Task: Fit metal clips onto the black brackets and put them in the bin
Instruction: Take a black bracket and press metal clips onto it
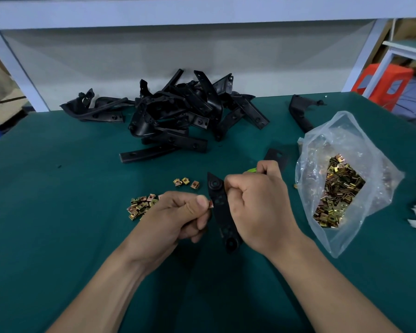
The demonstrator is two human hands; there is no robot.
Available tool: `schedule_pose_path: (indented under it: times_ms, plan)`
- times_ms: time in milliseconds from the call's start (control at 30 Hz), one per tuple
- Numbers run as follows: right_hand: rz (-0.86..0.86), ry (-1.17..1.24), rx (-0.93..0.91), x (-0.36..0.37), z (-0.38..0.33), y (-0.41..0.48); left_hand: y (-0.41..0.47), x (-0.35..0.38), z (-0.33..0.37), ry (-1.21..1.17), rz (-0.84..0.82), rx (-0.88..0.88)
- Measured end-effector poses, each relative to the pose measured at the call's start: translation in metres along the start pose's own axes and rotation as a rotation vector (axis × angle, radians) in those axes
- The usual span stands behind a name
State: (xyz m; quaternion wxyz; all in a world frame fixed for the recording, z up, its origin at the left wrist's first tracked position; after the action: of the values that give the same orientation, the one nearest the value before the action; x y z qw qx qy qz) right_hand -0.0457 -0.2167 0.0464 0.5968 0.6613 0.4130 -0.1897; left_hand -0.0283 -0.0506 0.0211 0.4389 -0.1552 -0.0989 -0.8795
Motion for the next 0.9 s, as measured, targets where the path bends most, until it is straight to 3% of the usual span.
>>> schedule_pose_path:
  times_ms: [400,633,767,900]
  plan:
    - [-0.034,-0.03,-0.039,0.0015,-0.0033,0.0008,0.0007,0.0041,-0.006,0.068,0.094,0.068]
    - [-0.034,0.13,0.058,0.0004,-0.006,-0.0039,0.0054,0.0051,-0.0087,-0.203,0.031,0.011]
    - [-0.034,0.161,0.112,0.0026,-0.0019,-0.0064,0.0044,0.0084,-0.0073,-0.196,-0.036,0.017]
    - [0.016,0.101,0.09,0.0054,-0.0055,-0.005,0.0047,0.0081,-0.0084,-0.165,0.053,0.034]
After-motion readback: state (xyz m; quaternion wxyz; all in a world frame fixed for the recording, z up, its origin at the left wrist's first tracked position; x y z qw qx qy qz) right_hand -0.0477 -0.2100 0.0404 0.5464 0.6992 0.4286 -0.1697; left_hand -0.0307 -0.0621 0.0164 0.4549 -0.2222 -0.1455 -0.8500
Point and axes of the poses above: each hand's wrist, its own y-axis towards the middle knuckle, its own x-axis out of the palm, z = x × y, the point moved 2 cm from there along y, towards the middle knuckle, and after that the axes turned 14 degrees about -y, right-handed, at the moved point
